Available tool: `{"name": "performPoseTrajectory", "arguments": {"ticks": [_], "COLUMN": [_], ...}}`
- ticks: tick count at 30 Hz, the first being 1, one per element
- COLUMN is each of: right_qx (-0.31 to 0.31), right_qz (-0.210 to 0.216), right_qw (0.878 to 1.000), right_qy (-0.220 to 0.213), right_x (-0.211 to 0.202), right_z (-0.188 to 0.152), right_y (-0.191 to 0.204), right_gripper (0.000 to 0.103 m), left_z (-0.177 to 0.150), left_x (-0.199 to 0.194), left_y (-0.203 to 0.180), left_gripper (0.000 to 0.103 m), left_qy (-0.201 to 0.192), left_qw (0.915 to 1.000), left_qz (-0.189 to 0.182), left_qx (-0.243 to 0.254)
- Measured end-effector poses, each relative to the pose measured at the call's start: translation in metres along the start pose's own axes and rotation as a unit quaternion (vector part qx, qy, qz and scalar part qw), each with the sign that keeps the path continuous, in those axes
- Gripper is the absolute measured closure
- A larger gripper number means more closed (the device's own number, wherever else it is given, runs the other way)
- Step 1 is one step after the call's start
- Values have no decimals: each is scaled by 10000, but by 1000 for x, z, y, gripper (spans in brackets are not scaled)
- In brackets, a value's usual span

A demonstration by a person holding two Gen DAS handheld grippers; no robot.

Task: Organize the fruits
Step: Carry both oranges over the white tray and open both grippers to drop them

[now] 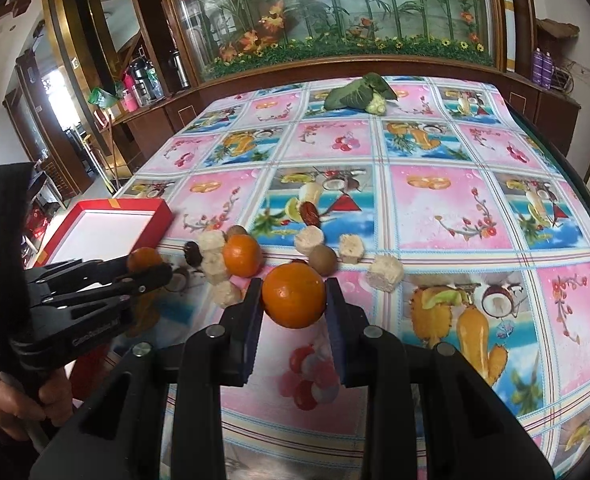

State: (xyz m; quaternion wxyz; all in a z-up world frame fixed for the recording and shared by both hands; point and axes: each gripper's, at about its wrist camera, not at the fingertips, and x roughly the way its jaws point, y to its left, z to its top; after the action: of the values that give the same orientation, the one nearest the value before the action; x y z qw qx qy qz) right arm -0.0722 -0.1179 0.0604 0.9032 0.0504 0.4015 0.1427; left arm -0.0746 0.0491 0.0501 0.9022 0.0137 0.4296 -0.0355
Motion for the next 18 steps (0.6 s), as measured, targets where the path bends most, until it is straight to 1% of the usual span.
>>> {"name": "performPoseTrajectory", "arguments": {"ticks": [3, 6, 8, 12, 15, 18], "right_qx": [-115, -354, -545, -738, -827, -993], "right_qz": [116, 293, 494, 873, 1122, 1269], "right_qw": [9999, 9989, 9972, 9930, 9891, 9848], "right_qy": [11, 57, 106, 285, 477, 650], "right_x": [2, 8, 15, 33, 48, 59], "right_z": [7, 13, 16, 18, 15, 8], "right_y": [19, 48, 71, 115, 145, 174], "right_gripper": [71, 71, 71, 71, 70, 70], "left_z": [-4, -10, -15, -28, -39, -49], "left_x": [-28, -47, -57, -67, -70, -70], "left_y": [13, 31, 48, 84, 111, 132], "left_gripper": [71, 71, 71, 71, 71, 71], "left_qy": [-314, -507, -591, -626, -594, -532], "left_qw": [9992, 9974, 9954, 9898, 9838, 9793], "left_qz": [221, 481, 692, 1139, 1492, 1691], "left_qx": [-74, -192, -311, -588, -798, -973]}}
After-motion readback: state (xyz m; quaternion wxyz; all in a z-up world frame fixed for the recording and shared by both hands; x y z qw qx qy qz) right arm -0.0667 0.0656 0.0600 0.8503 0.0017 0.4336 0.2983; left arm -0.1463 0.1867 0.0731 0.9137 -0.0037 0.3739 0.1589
